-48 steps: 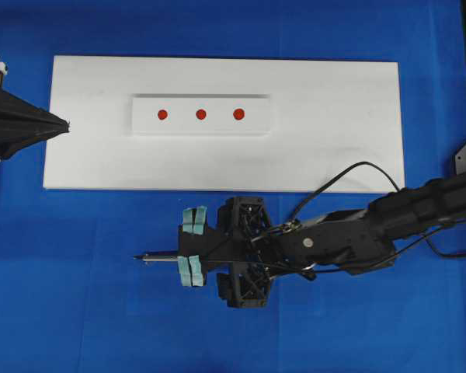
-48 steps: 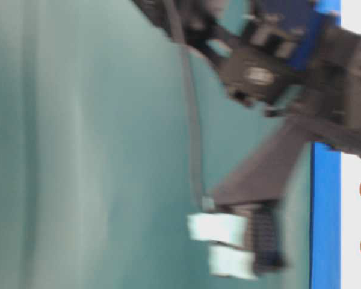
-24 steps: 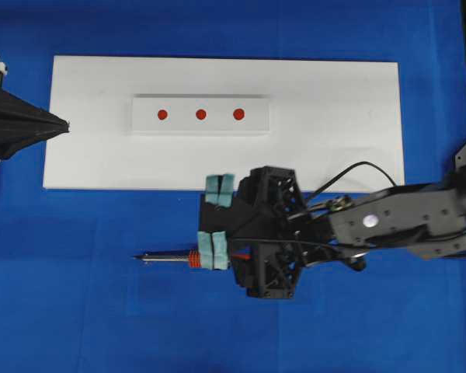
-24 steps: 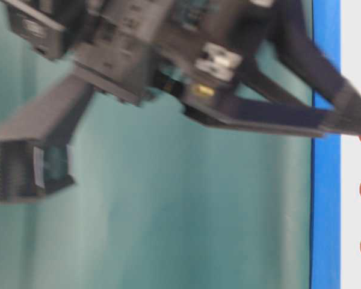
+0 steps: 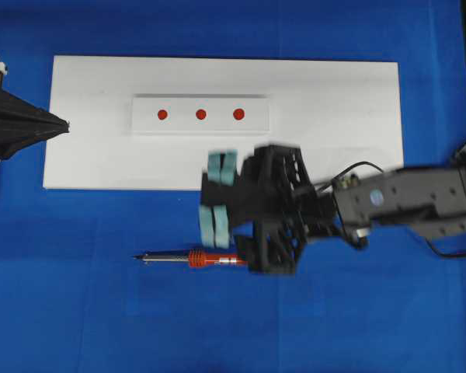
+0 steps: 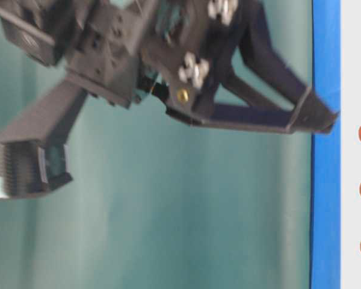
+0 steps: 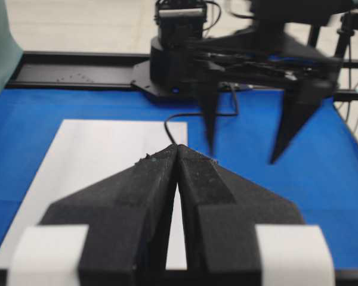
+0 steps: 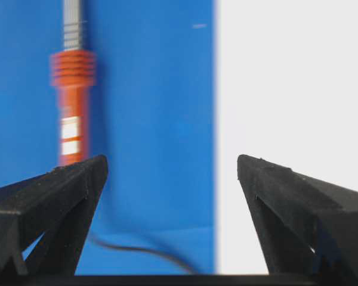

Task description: Touch the tip of the soldering iron to the mark.

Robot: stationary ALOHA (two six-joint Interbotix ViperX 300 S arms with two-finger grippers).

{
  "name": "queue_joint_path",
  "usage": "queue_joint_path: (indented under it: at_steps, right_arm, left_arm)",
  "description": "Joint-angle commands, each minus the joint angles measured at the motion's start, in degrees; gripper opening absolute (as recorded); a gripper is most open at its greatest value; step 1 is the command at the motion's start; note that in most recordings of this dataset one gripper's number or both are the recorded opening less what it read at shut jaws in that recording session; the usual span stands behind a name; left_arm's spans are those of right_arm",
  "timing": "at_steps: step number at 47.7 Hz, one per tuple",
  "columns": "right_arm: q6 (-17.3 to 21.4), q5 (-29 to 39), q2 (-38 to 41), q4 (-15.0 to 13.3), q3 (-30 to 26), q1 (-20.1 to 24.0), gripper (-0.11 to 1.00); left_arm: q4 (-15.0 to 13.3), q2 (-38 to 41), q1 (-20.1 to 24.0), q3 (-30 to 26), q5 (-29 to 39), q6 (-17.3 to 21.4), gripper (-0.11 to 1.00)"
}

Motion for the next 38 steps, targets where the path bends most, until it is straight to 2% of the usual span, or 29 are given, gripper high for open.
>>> queue_joint_path:
  at_steps: [1, 11, 17, 28, 38]
  right_arm:
    - [-2.5, 0.0, -2.4, 0.1, -1.2, -3.3, 0.94]
    - [-7.9, -0.4, -2.6, 0.9, -1.2, -10.2, 0.94]
    - [-9.4, -1.1, -2.9, 1.1, -1.1, -12.5, 0.94]
    - [-9.8, -1.2, -6.5, 1.1, 1.0, -12.6, 0.94]
    - [-9.0, -3.5, -16.2, 1.0, 8.7, -12.6, 0.93]
  left_arm:
    - [0.1, 0.3, -0.1, -0.6, -0.2, 0.0, 0.02]
    - [0.1, 0.3, -0.1, -0.6, -0.2, 0.0, 0.02]
    - [0.1, 0.3, -0.1, -0.6, -0.3, 0.0, 0.02]
    - [0.1, 0.3, -0.1, -0.6, -0.3, 0.0, 0.02]
    - [0.1, 0.3, -0.1, -0.6, -0.2, 0.0, 0.02]
